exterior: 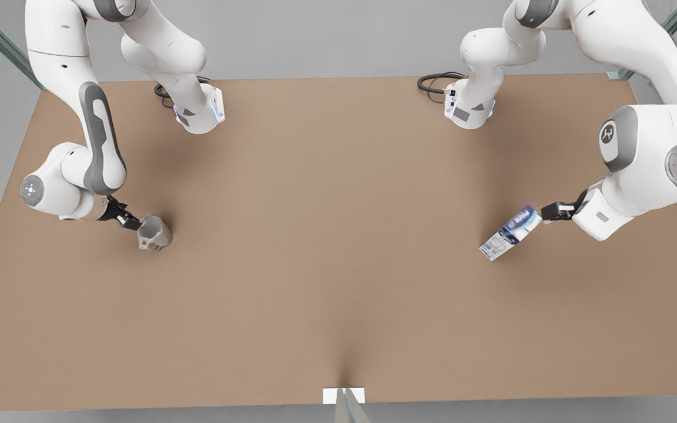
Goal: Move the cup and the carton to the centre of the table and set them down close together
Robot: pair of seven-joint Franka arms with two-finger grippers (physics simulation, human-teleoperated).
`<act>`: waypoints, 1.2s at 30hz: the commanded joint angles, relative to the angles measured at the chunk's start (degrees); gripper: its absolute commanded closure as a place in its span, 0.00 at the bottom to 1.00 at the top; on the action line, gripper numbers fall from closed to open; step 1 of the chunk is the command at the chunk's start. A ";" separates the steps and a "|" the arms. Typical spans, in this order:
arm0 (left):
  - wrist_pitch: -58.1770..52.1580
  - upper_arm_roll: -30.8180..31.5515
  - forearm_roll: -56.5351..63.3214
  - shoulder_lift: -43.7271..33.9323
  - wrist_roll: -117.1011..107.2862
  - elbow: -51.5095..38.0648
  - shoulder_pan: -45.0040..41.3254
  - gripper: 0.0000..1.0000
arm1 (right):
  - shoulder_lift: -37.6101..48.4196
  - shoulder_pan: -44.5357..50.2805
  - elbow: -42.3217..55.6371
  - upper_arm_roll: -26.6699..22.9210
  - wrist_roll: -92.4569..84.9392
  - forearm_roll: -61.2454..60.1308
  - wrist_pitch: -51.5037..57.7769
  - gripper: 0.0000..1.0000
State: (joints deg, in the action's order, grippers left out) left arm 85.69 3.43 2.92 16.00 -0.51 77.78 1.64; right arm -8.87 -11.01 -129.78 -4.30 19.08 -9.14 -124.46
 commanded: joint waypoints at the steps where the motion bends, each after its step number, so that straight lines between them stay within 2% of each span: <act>1: 0.00 0.00 -0.02 0.00 -0.02 0.00 -0.06 0.00 | -0.01 0.11 -0.04 -0.01 -0.09 -0.79 -0.08 0.00; 23: 0.35 0.00 0.15 0.35 -0.11 0.09 -0.32 0.00 | -6.34 0.37 -0.83 -0.01 -4.22 -8.26 -3.86 0.00; 24: 0.35 0.00 0.15 0.35 -0.11 0.09 -0.32 0.00 | -6.34 0.37 -0.65 -0.01 -4.31 -8.17 -3.78 0.13; 25: 0.35 0.00 0.15 0.35 -0.11 0.09 -0.41 0.00 | -6.95 0.46 -0.47 -0.01 -4.57 -8.17 -3.60 0.37; 27: 0.18 0.00 0.15 0.35 -0.02 0.09 -0.41 0.00 | -7.04 0.46 -0.47 -0.01 -6.16 -8.17 -3.07 0.67; 34: 0.26 0.09 0.15 0.43 -0.02 0.17 -0.50 0.00 | -9.68 1.43 1.72 0.08 -7.04 -8.09 -2.90 0.68; 36: 0.26 0.09 0.15 0.44 -0.02 0.17 -0.50 0.00 | -9.33 1.43 1.72 0.08 -6.95 -8.17 -2.81 0.74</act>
State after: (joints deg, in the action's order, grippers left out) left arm 85.96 3.51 3.07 16.49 -0.53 77.96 1.14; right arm -18.20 -9.55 -128.06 -4.22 12.05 -17.31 -127.27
